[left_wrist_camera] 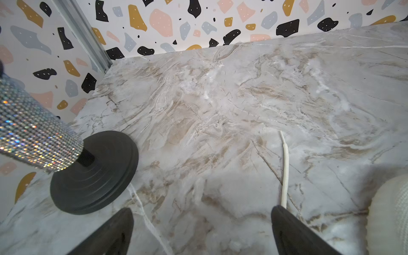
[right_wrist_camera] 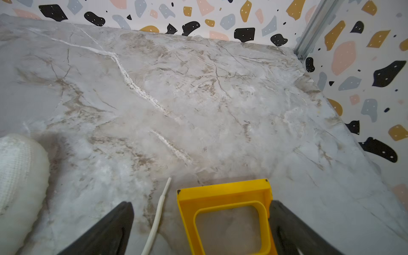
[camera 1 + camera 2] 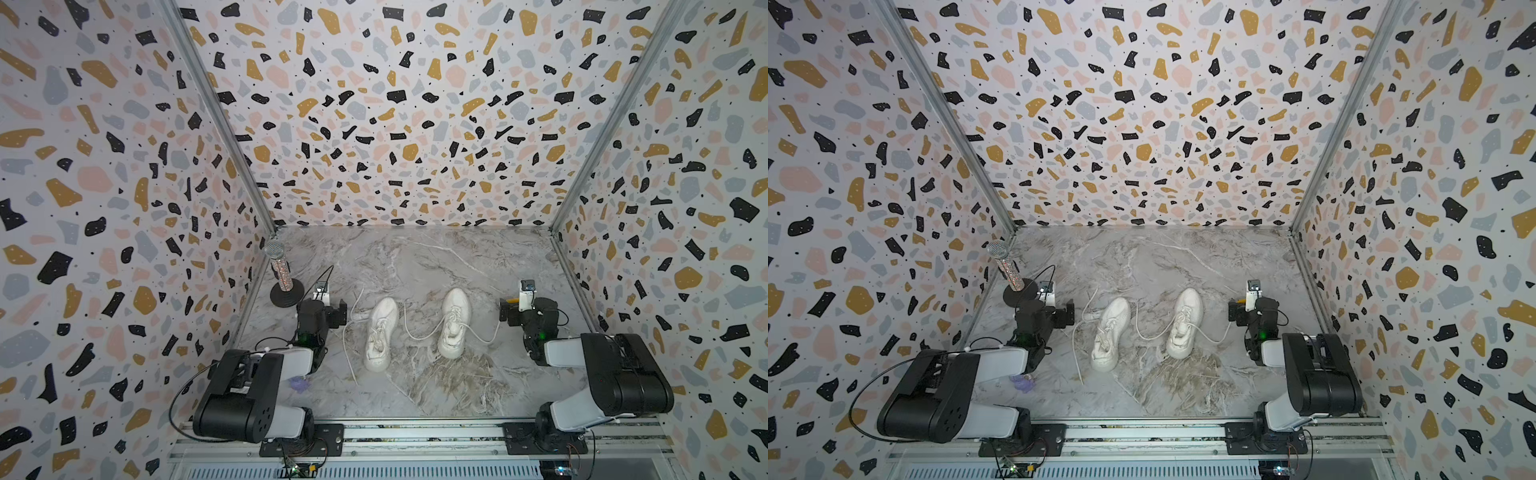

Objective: Tie the shoes
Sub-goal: Move the shoe to the center of the board.

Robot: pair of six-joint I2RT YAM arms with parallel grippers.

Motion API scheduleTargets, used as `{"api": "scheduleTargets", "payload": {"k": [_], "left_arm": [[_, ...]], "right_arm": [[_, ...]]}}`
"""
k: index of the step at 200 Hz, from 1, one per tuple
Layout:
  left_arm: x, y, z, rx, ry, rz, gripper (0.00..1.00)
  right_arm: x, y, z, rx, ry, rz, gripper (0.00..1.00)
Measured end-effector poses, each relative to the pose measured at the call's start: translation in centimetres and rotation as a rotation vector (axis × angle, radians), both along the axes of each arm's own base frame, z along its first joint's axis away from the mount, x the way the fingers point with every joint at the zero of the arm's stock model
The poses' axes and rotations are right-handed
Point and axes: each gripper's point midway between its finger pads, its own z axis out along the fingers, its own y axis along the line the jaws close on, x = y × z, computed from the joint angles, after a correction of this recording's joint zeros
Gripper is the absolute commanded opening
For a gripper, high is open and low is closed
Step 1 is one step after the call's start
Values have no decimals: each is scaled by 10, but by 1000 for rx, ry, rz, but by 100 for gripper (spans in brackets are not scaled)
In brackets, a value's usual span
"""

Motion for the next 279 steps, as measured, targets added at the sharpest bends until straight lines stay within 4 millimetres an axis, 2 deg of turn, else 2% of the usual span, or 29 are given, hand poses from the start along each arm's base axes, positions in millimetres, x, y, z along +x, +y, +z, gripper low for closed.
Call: {"api": "scheduleTargets", "payload": {"k": [154, 185, 200, 220, 245, 261, 279], "left_arm": [[0, 0, 0, 0, 0, 0, 100], [-2, -10, 3, -5, 26, -61, 100], [-1, -15, 24, -7, 8, -92, 100], [6, -20, 63, -2, -45, -125, 100], [13, -35, 87, 50, 36, -241, 99], [6, -50, 96, 76, 112, -363, 98], [-19, -70, 100, 79, 186, -527, 97]], "right_arm": [[0, 0, 0, 0, 0, 0, 100], [-3, 2, 2, 2, 25, 11, 100], [-1, 4, 19, 3, 24, 23, 100], [10, 7, 69, -10, -46, 50, 100], [25, 15, 122, -38, -44, 112, 99], [25, 29, 140, -55, 9, 209, 90], [11, 51, 146, -55, 93, 364, 89]]}}
